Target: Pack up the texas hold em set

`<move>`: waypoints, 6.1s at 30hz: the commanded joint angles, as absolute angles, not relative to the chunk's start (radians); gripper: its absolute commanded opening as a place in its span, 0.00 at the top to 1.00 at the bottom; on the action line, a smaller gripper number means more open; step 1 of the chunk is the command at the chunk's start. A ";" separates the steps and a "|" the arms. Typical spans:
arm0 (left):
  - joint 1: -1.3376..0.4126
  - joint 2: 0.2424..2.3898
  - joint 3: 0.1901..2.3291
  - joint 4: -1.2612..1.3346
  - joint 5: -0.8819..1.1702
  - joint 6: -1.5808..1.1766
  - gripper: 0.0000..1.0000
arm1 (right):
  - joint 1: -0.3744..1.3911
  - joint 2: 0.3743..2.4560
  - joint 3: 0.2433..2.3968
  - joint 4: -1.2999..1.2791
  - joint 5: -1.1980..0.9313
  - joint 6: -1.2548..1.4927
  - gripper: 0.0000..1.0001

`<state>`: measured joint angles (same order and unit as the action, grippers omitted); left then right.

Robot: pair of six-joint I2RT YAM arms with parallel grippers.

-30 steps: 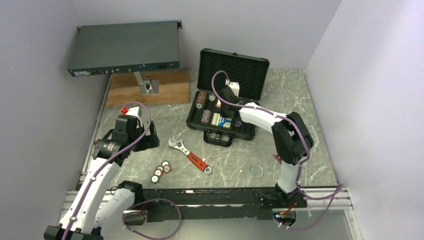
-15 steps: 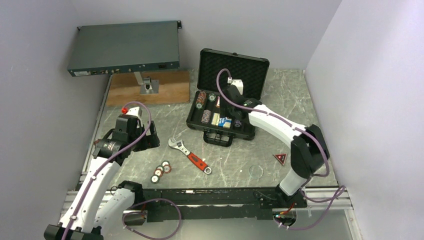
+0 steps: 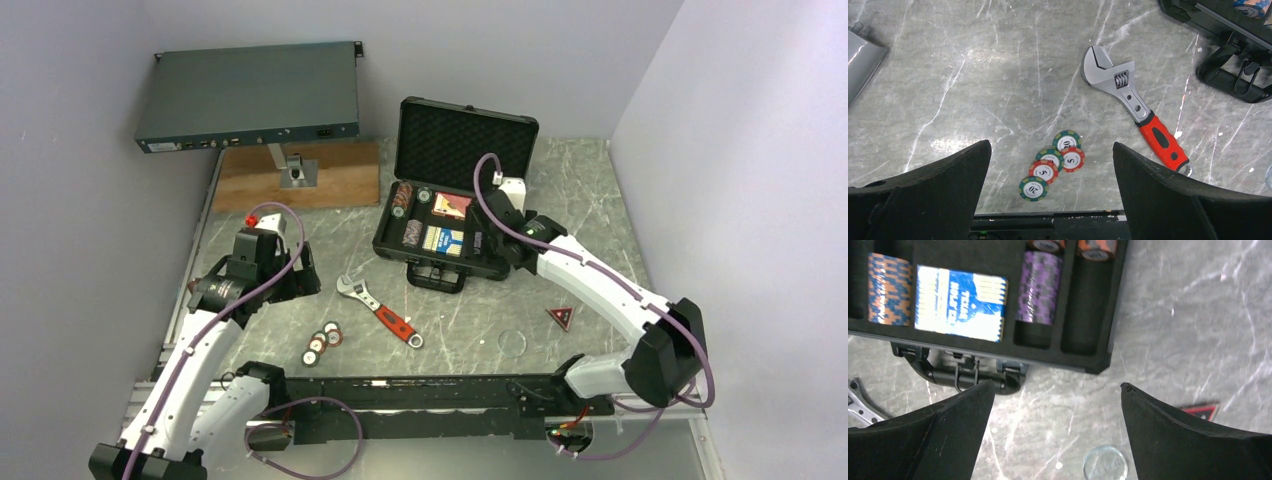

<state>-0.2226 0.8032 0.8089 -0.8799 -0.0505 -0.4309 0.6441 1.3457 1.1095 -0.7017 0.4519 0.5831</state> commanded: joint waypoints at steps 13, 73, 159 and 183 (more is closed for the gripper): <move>-0.227 0.832 0.839 -0.864 -0.044 -0.430 0.01 | 0.641 0.989 0.779 -1.035 0.293 1.072 0.00; -0.253 0.739 0.838 -0.878 -0.128 -0.451 0.01 | 0.660 1.240 0.770 -0.937 0.297 1.146 0.75; -0.405 0.773 0.842 -0.883 -0.151 -0.455 0.01 | 0.596 2.053 1.809 -0.938 0.160 0.611 1.00; -0.403 0.784 0.850 -0.908 -0.217 -0.479 0.01 | 0.468 2.281 2.116 -1.015 0.172 0.549 1.00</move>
